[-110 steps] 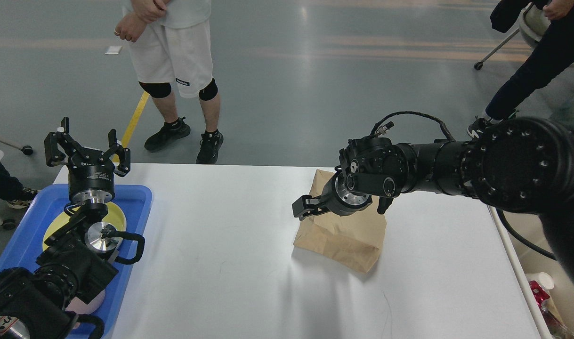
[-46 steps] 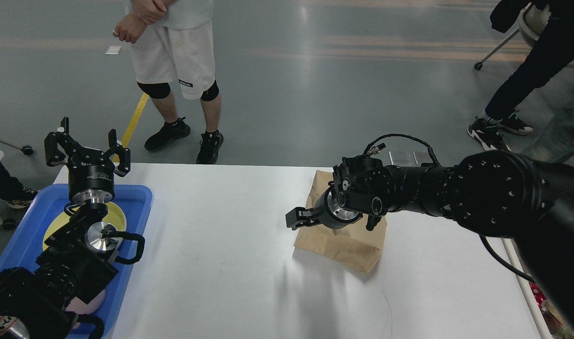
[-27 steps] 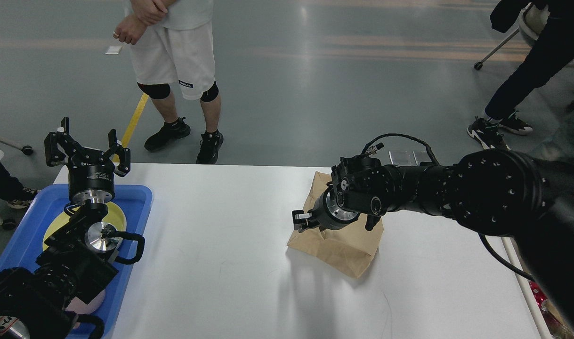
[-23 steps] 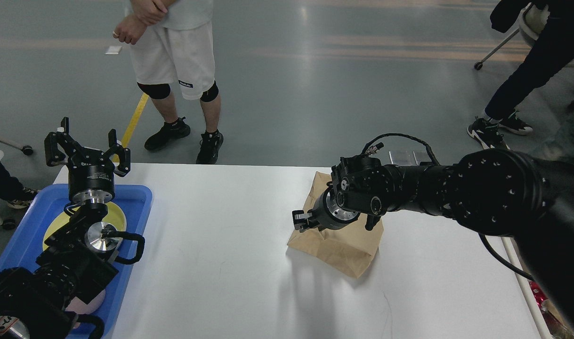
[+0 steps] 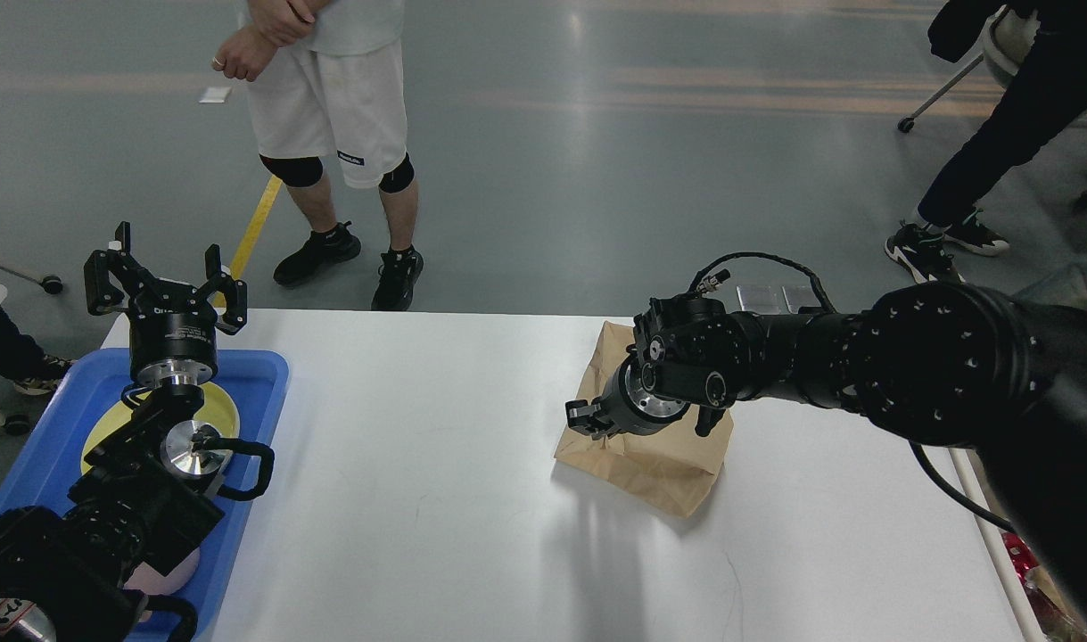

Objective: Tidy desktop
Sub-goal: 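Close the right gripper on the paper bag's top edge, then lift the paper bag and drop it into the white bin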

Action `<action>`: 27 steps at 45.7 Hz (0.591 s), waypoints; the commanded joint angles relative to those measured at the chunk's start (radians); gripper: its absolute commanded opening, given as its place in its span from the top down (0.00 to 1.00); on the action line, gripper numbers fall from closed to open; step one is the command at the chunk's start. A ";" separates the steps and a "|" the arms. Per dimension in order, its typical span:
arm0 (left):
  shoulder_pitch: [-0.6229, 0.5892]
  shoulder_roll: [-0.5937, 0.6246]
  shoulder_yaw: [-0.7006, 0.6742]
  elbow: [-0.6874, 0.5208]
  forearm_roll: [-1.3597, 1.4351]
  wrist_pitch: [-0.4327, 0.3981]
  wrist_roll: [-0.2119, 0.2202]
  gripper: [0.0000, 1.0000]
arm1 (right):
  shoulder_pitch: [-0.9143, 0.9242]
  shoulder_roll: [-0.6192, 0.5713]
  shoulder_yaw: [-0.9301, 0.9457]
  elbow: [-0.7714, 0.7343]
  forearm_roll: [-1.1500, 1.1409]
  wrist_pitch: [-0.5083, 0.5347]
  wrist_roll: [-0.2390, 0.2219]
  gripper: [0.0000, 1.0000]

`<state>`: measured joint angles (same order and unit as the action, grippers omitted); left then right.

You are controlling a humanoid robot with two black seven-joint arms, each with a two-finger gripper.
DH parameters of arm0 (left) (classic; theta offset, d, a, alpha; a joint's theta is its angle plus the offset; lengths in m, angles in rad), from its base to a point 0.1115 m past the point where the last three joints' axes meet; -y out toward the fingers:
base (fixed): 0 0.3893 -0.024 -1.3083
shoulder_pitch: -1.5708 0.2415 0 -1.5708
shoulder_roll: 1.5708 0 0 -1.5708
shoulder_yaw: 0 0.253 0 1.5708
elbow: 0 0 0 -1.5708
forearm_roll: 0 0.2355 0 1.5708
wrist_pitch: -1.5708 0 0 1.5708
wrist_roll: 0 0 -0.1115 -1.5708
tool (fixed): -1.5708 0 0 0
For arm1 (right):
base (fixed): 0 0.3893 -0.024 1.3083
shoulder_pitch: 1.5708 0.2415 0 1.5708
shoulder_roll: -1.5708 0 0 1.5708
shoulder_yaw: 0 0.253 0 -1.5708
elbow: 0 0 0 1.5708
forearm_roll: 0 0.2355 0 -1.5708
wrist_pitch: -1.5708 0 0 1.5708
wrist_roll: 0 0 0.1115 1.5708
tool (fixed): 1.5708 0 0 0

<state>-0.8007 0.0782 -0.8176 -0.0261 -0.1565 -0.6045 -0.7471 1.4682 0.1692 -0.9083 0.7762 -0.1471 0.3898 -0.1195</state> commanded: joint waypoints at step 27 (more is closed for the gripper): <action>0.000 0.000 0.002 0.000 0.000 0.000 0.000 0.04 | 0.080 -0.114 -0.014 0.095 -0.002 0.038 -0.042 1.00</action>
<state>-0.8008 0.0782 -0.8176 -0.0259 -0.1565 -0.6045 -0.7471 1.5267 0.1005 -0.9234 0.8334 -0.1474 0.4279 -0.1611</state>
